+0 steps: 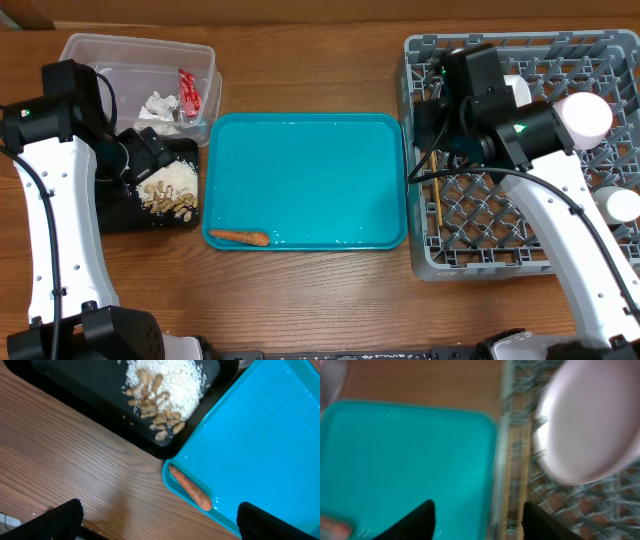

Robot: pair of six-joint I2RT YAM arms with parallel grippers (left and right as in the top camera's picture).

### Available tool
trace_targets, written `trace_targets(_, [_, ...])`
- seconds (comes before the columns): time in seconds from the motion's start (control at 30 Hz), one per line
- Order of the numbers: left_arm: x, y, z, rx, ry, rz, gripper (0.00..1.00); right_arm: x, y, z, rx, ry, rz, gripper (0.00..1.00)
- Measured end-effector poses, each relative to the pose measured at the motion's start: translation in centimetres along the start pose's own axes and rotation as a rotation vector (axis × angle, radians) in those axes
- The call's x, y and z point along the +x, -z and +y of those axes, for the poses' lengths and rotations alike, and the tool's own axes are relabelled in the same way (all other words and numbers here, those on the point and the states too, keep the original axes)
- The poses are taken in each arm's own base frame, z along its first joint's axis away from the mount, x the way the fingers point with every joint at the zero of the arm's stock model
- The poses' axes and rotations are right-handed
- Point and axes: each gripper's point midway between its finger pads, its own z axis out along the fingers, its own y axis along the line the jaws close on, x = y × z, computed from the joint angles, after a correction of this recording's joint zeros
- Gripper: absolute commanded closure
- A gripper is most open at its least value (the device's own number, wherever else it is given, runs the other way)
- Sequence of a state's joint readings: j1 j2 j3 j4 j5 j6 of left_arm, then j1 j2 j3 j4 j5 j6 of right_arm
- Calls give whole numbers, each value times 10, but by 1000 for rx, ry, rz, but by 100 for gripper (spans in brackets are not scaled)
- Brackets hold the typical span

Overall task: Sort waste into correct bins and load items into the dishwasher
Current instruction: 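Lift the plate and stand it upright in the dish rack, then grasp the carrot on the teal tray with the left gripper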

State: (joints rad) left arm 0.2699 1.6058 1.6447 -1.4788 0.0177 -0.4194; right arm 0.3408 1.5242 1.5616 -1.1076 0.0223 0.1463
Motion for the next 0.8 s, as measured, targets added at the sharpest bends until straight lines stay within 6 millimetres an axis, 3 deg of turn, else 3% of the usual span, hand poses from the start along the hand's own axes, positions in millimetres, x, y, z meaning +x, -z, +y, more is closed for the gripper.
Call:
trace_targets(0.2, [20, -12, -19, 39, -49, 70, 0, 28, -9, 16, -103, 64, 140, 34])
trace_targets(0.5, [85, -69, -78, 87, -192, 191, 0, 34, -7, -15, -72, 3, 183, 33])
trace_targets(0.63, [118, -95, -103, 108, -229, 216, 0, 35, -7, -19, -69, -10, 186, 33])
trace_targets(0.8, [151, -115, -115, 100, -205, 246, 0, 38, -6, -19, -70, -12, 199, 33])
